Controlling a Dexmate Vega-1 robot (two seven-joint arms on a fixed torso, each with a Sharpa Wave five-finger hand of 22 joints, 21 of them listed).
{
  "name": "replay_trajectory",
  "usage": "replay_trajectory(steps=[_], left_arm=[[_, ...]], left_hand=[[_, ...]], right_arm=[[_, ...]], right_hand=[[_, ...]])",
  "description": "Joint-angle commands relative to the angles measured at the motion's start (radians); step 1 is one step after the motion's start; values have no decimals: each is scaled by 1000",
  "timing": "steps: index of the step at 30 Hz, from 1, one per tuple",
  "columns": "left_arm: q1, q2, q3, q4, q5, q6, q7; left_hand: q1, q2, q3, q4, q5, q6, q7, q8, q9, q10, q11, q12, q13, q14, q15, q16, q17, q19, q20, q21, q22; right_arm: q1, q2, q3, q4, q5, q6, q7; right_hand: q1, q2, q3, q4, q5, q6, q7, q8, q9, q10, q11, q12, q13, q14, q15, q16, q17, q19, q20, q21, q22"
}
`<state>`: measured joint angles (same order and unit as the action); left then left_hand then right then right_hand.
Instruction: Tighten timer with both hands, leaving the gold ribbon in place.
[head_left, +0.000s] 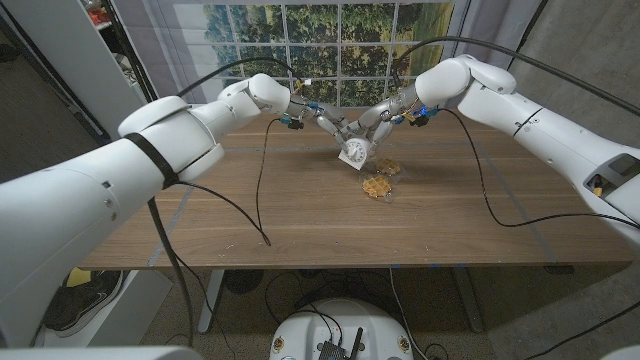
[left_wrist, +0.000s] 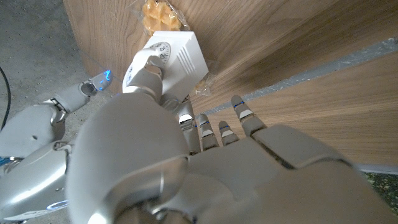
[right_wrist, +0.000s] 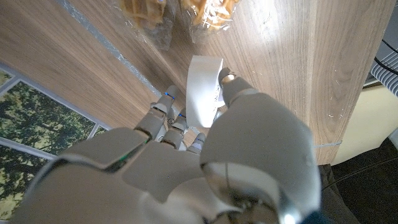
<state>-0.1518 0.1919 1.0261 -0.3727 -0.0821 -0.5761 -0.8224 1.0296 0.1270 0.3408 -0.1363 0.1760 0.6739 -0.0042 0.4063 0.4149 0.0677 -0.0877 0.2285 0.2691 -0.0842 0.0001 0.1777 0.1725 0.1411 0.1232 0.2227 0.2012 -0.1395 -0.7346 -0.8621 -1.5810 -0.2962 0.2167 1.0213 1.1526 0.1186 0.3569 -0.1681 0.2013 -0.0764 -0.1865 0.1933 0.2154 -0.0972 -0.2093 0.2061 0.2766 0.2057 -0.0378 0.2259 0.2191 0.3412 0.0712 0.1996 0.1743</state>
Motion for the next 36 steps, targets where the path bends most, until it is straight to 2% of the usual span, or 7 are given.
replay_trajectory(steps=[1, 9, 14, 26, 27, 30, 36], left_arm=[[10, 15, -44, 1, -47, -5, -37], [28, 10, -106, 7, -122, 80, -75], [43, 11, -130, 9, -151, 124, -64], [77, 25, -140, 10, -162, 157, -17], [79, 25, -139, 10, -160, 164, -7], [83, 22, -136, 12, -159, 195, 24], [86, 12, -125, 13, -162, 248, 69]], left_hand=[[32, 51, 16, 23, -1, 172, -179, 8, 17, 7, -10, 9, -1, -3, -6, 7, 2, 6, 3, 9, 3], [29, 50, 13, 25, 1, 175, -183, 7, 17, 15, -16, 12, -3, 5, -12, 9, 2, 8, 1, 11, 3], [28, 49, 10, 26, 2, 178, -184, 8, 20, 18, -21, 13, -4, 7, -12, 10, 2, 9, 1, 12, 3], [29, 50, 8, 26, 5, 178, -177, 9, 26, 18, -19, 14, -6, 10, -12, 9, 1, 9, 1, 14, 4], [30, 50, 8, 25, 5, 176, -177, 8, 28, 18, -10, 14, -7, 9, -12, 9, 1, 9, 1, 15, 4], [31, 50, 8, 25, 5, 174, -177, 8, 30, 18, -8, 14, -7, 10, -12, 9, 1, 10, 1, 15, 4], [32, 53, 8, 25, 6, 169, -166, 8, 36, 13, -4, 13, -9, 8, -11, 8, 1, 11, 1, 17, 5]], right_arm=[[-19, -8, 13, 27, 15, 90, -33], [-63, -17, 52, 62, 27, 207, -149], [-81, -30, 78, 52, 29, 243, -190], [-123, -72, 153, -54, 52, 212, -237], [-127, -76, 159, -63, 54, 208, -242], [-141, -83, 178, -82, 71, 197, -256], [-176, -91, 210, -117, 47, 174, -327]], right_hand=[[19, -4, -8, -1, -1, 8, -36, 1, 1, -16, -3, -5, 6, 14, -9, 8, 6, 1, 3, 3, 4], [32, 0, -22, 7, -9, -48, -37, 0, 3, -9, -3, 11, 19, 63, -63, 33, 18, 18, -11, 9, 3], [31, -11, -32, 7, -13, -61, -36, 1, 4, -18, 0, 11, 24, 64, -64, 35, 20, 20, -9, 9, 3], [23, -19, -48, 14, -19, -80, -37, 4, 6, -43, 0, 6, 29, 62, -57, 37, 26, 26, -1, 10, 4], [21, -21, -50, 15, -20, -81, -37, 5, 6, -44, 0, 6, 29, 63, -55, 37, 27, 27, 0, 10, 4], [15, -23, -55, 18, -21, -84, -37, 7, 7, -48, 0, 6, 30, 63, -51, 38, 28, 29, 4, 11, 4], [11, -25, -61, 20, -22, -87, -37, 9, 8, -57, 0, 4, 32, 59, -46, 37, 30, 31, 10, 11, 4]])
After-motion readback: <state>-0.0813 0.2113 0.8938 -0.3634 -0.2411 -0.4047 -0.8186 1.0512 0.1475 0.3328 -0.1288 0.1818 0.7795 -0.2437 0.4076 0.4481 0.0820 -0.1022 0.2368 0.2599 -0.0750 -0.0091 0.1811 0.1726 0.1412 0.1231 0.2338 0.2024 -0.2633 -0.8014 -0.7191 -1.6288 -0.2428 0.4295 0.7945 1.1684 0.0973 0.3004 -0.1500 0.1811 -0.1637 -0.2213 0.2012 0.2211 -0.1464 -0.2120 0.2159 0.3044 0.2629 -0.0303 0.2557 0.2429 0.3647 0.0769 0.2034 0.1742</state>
